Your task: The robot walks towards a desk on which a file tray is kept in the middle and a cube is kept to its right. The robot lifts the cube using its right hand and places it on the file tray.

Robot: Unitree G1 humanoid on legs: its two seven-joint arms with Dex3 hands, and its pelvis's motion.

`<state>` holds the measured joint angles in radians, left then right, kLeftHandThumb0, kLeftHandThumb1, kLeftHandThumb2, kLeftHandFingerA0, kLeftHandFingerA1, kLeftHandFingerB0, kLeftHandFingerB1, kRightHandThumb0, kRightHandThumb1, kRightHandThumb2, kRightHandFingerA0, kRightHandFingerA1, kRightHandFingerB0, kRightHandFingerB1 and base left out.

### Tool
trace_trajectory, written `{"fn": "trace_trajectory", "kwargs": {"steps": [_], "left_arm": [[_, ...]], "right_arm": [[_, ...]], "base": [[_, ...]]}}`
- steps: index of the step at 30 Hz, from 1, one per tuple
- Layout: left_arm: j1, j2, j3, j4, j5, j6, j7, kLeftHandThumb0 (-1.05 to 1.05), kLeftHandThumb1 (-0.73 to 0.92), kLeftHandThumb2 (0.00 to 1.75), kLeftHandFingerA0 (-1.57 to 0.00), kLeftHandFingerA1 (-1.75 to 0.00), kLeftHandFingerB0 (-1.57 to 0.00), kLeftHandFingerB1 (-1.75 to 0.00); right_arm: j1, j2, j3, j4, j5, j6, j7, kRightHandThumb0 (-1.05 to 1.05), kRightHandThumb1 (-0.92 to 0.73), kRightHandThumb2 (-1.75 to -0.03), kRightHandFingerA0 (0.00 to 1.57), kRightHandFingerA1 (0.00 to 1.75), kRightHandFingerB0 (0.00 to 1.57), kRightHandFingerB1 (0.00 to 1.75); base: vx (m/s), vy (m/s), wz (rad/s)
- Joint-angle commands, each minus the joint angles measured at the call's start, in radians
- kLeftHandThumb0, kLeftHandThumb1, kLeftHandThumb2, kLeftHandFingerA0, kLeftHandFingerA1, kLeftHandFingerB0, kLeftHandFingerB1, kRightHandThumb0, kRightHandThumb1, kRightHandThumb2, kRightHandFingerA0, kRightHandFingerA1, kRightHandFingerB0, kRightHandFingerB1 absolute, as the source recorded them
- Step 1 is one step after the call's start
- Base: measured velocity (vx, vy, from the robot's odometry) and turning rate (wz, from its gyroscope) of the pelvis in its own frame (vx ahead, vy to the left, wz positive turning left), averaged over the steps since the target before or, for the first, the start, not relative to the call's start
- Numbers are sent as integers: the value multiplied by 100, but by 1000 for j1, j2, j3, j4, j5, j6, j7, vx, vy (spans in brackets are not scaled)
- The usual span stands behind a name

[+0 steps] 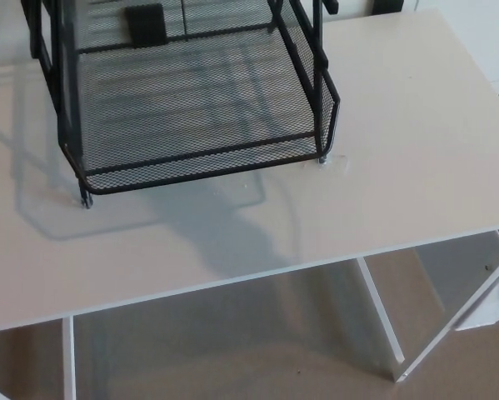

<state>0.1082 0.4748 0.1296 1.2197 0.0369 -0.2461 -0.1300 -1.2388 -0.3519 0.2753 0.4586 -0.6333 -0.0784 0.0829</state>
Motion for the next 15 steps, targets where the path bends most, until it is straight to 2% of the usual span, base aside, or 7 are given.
{"fn": "trace_trajectory", "kwargs": {"steps": [1,2,3,5,12,13,15], "left_arm": [[5,7,-2,6,9,-34,11,-44,63,105,-52,-71,-30,-57],[5,7,-2,6,9,-34,11,-44,63,105,-52,-71,-30,-57],[7,-9,-26,-12,29,-48,11,-45,66,107,-54,-73,-33,-59],[8,-16,-37,-18,35,-55,4,-45,66,107,-54,-73,-33,-59],[-4,-32,-32,-13,9,-36,3,-46,64,106,-55,-74,-30,-58],[-5,-48,39,-54,-77,-8,-37,-51,85,65,-46,-67,-37,-52],[7,-55,77,-94,-99,-11,-38,-51,89,66,-47,-70,-42,-57]], "right_arm": [[-17,-2,-1,-16,-1,20,10,-25,-67,-71,81,174,78,130],[-17,-2,-1,-16,-1,21,11,-25,-67,-71,81,174,78,130],[52,211,183,124,-38,111,164,-40,-46,-85,92,125,79,86],[95,310,273,178,-56,166,231,-32,-60,-62,78,156,81,81],[130,334,296,173,-59,232,204,-30,-65,-62,76,161,76,110],[134,308,297,161,-69,220,200,-34,-64,-60,74,166,74,105],[142,296,291,143,-57,229,220,-33,-66,-60,74,165,72,110]], "base": [[0,0,0],[0,0,0],[0,0,0],[0,0,-6],[0,0,1],[0,0,7],[0,0,20]]}}
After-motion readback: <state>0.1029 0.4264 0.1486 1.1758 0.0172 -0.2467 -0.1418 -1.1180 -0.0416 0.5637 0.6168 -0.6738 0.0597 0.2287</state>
